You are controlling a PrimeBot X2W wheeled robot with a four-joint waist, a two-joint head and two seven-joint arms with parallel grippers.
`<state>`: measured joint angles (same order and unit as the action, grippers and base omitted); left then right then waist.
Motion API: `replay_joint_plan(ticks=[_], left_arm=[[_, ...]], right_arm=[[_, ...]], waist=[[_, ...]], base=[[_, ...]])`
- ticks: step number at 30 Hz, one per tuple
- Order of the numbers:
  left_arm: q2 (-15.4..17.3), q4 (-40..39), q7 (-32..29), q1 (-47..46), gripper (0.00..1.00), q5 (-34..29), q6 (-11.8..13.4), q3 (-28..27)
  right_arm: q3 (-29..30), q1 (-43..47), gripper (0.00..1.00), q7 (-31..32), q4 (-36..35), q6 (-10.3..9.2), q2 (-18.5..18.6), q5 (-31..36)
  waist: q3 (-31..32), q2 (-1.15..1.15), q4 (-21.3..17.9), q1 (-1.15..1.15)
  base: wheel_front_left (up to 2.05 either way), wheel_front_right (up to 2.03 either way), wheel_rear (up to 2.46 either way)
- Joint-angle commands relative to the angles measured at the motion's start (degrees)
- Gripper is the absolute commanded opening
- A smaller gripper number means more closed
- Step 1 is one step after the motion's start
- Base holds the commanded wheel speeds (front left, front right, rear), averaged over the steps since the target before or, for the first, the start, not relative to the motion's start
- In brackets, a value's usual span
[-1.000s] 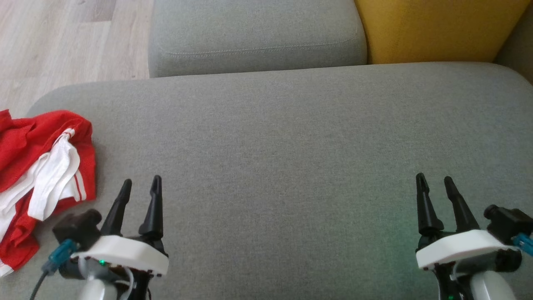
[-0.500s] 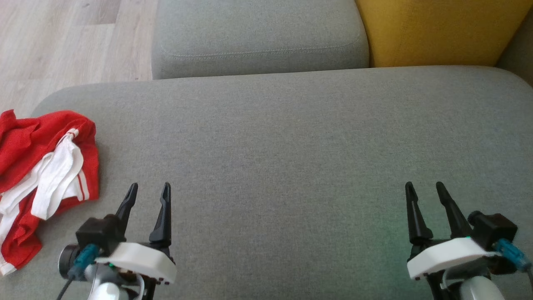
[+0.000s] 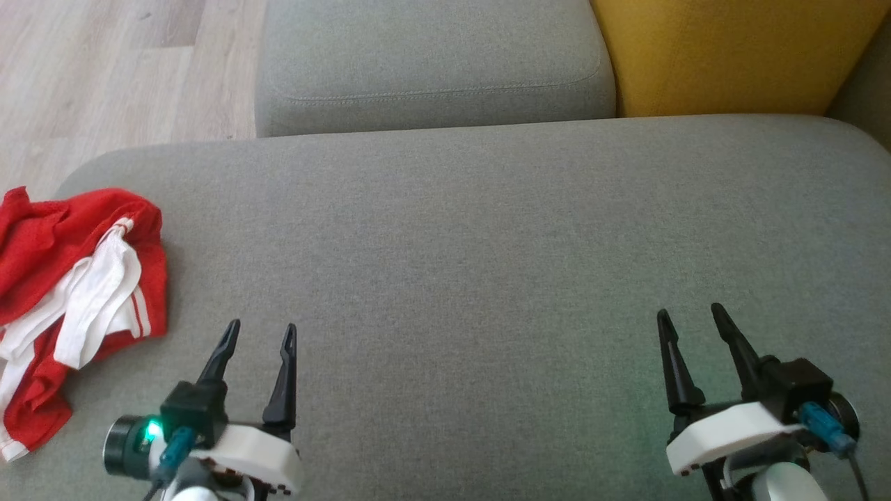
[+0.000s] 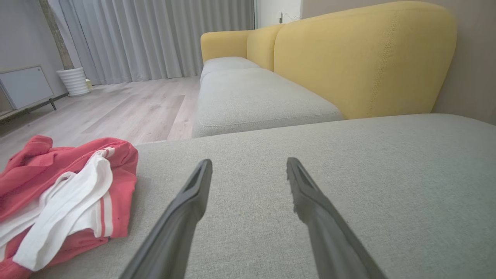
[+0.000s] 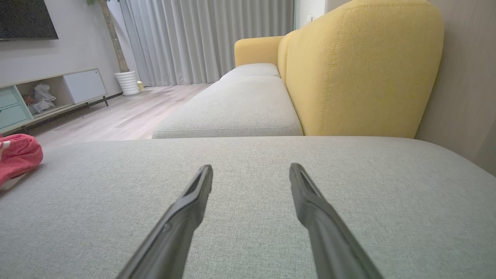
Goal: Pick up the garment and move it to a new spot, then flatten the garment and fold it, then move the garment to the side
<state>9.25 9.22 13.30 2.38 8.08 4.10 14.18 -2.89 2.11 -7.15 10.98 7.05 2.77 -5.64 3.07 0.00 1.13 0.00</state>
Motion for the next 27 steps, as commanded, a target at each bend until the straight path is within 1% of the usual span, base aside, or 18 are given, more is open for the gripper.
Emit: replay_joint_plan(ticks=[1, 6, 15, 27], left_arm=[[1.0, -1.6, 0.8, -1.8, 1.0, -1.8, 0.4, -1.5], [0.7, -0.7, 1.7, -1.6, 1.0, -4.0, 0.4, -1.4], [-0.5, 1.3, 1.7, -1.6, 1.0, -1.7, -0.7, -3.1], [-1.2, 2.3, 1.7, -1.8, 1.0, -2.2, -1.1, -3.7]], right_arm=[[-1.4, -0.9, 1.0, -0.9, -2.1, 0.42, 0.2, 1.8], [-1.4, -0.6, 1.0, -1.4, -2.2, 0.44, 0.2, 4.0], [-1.1, -0.6, 1.0, -1.3, -1.5, 0.44, 0.1, -0.1], [-1.0, -0.8, 1.0, -1.6, -0.8, 0.44, 0.1, -0.9]], waist=[[0.0, 0.0, 0.0, 0.0], [0.2, 0.0, 0.1, 0.0], [0.1, 0.0, 0.1, 0.0], [0.2, 0.0, 0.3, 0.0]], base=[[0.0, 0.0, 0.0], [0.0, 0.0, 0.0], [0.0, 0.0, 0.0], [0.0, 0.0, 0.0]])
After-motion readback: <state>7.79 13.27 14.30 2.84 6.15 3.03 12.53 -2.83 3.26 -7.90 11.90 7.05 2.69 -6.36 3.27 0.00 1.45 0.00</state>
